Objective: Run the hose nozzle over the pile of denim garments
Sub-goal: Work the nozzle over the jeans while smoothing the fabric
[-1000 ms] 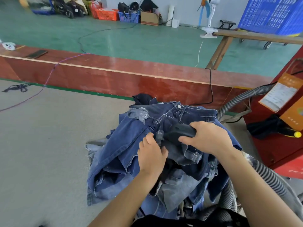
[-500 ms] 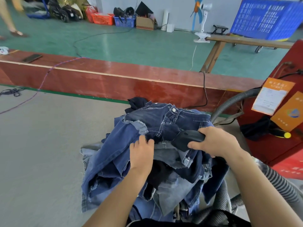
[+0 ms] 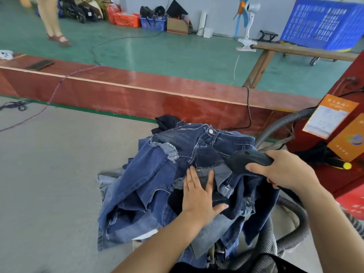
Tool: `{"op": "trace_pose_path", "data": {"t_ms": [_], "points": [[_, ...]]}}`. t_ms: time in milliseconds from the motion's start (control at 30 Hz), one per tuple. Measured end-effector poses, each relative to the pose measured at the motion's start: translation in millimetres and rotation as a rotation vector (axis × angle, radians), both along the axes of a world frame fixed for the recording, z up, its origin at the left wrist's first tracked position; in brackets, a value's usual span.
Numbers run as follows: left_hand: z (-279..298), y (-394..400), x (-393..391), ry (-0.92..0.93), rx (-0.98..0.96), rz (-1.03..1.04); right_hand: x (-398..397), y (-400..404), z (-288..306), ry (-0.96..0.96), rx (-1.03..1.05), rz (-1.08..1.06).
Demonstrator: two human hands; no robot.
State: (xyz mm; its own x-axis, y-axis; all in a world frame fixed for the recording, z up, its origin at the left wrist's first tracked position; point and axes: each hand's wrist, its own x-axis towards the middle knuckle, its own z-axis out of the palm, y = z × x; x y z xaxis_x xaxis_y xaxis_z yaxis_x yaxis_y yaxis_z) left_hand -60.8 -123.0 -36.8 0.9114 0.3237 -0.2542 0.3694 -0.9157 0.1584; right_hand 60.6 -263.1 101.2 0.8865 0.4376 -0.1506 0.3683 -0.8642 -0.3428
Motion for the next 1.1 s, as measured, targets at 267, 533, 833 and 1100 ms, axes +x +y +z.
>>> {"op": "trace_pose_path", "data": {"t_ms": [267, 533, 833, 1100], "points": [[-6.9, -10.6, 12.1, 0.104, 0.097, 0.131, -15.1, 15.6, 10.1, -0.361, 0.044, 0.126], [-14.0, -11.1, 14.7, 0.143, 0.133, 0.137, -17.4, 47.9, -24.6, -0.305, -0.219, 0.376], [-10.0, -8.3, 13.7, 0.16, 0.121, 0.101, -33.2, 75.9, -41.0, -0.392, -0.11, 0.418], [-5.5, -5.3, 11.7, 0.143, 0.104, 0.073, -7.2, 28.5, -11.8, -0.438, -0.099, 0.272]]}}
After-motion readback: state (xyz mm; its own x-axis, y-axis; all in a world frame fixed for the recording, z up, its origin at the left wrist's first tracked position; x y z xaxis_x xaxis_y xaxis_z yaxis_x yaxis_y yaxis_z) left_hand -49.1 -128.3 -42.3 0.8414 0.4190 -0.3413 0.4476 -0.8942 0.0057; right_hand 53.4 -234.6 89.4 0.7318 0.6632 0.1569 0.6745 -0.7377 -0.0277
